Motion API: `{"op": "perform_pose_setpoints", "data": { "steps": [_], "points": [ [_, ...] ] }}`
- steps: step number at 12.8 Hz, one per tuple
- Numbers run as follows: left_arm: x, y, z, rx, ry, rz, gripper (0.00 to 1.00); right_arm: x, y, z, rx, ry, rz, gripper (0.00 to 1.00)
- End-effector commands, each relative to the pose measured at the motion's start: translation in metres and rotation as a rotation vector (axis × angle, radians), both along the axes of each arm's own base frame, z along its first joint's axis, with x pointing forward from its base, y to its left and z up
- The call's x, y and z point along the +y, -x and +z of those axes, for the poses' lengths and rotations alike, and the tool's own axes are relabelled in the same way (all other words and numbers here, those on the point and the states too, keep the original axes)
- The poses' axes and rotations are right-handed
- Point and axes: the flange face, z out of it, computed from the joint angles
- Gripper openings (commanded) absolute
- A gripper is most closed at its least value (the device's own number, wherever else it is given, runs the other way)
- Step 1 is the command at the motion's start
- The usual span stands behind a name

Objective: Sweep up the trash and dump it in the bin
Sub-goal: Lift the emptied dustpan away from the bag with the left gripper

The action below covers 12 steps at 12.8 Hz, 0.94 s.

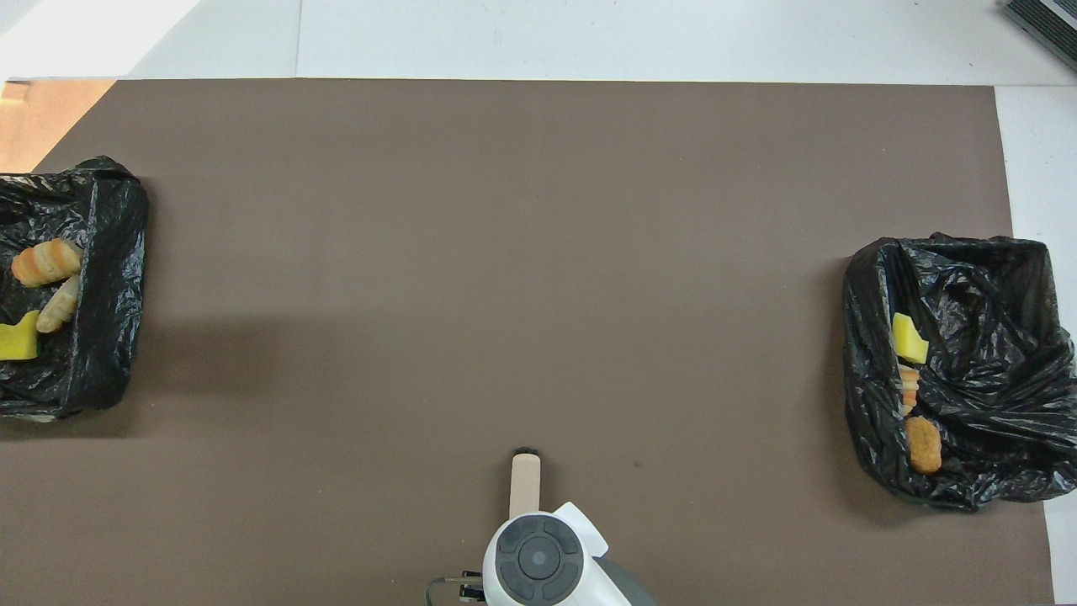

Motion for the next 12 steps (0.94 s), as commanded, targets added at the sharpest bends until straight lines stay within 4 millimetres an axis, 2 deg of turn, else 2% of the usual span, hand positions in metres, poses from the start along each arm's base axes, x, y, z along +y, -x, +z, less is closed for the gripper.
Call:
{"op": "perform_pose_setpoints", "data": {
  "steps": [1,3,5,6,7,10,12],
  "points": [
    [-0.037,0.001,0.004,-0.009,0.019,-0.009,0.0,-0.024,-0.027,0.03,0.018,-0.032,-0.037,1.0],
    [-0.067,0.001,0.0,0.055,0.126,-0.006,0.0,-0.035,-0.045,0.052,0.015,-0.024,-0.048,1.0],
    [-0.084,0.005,-0.001,0.009,0.323,0.028,0.0,-0.064,-0.081,0.078,-0.007,-0.028,-0.09,1.0],
    [-0.103,0.006,-0.006,0.018,0.369,0.028,0.0,-0.077,-0.095,0.093,0.011,-0.034,-0.071,1.0],
    [-0.111,0.007,-0.011,0.023,0.407,0.034,0.0,-0.087,-0.104,0.104,0.019,-0.033,-0.051,1.0],
    [-0.133,0.015,-0.033,-0.012,0.702,0.122,0.0,-0.11,-0.121,0.14,-0.036,0.044,-0.025,1.0],
    [-0.149,0.019,-0.043,-0.103,0.826,0.218,0.0,-0.144,-0.141,0.17,-0.068,0.031,-0.086,1.0]
  ]
}}
